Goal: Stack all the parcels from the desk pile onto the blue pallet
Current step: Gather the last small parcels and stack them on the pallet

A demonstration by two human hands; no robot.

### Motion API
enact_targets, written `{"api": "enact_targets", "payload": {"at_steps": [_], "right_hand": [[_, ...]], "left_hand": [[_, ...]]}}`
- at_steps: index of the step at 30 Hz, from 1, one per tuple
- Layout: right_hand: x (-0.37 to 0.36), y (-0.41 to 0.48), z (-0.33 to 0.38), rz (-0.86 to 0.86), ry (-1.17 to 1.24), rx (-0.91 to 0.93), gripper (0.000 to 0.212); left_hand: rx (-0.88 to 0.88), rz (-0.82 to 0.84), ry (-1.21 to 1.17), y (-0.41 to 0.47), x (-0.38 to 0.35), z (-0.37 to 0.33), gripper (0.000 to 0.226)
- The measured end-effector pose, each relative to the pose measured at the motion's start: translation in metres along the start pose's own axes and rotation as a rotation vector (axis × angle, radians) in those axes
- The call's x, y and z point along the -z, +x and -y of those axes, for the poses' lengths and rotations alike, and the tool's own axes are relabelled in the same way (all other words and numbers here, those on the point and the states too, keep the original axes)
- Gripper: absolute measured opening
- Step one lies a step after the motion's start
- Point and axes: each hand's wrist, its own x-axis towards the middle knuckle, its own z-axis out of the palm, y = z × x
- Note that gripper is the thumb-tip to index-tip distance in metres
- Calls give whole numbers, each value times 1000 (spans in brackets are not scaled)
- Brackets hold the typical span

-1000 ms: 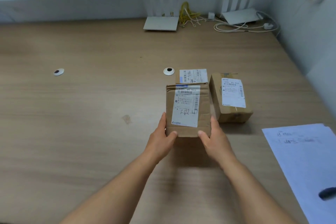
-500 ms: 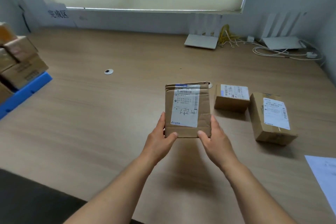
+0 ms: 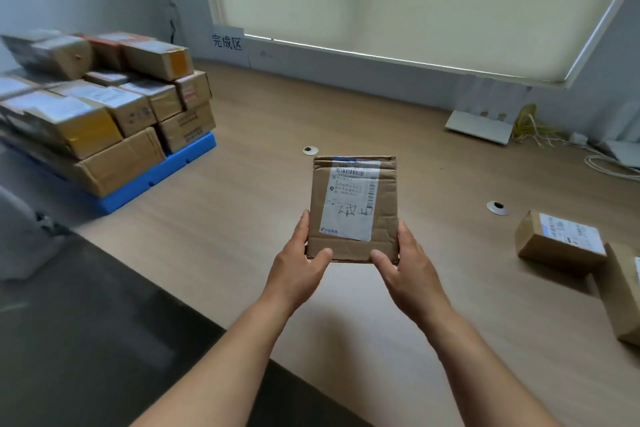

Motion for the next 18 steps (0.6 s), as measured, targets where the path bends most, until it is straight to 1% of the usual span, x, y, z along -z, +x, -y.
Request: {"api": "enact_targets", "payload": {"at_steps": [5,7,12,15,18], "right_hand": [[-56,6,63,29,26,128,61],[-77,8,88,47,37,167,64],[-125,12,149,103,103,262,80],[-148,19,180,127,140,290,82],[-166,33,203,122,136,342,80]], "left_hand": [[-2,-97,-2,-6,74,32,67],[14,-144,-10,-9,105,44,65],[28,-275,-4,-15,181,63,52],[16,-326,-1,-14,221,67,47],[-10,-368,7,-7,254,71,48]]}}
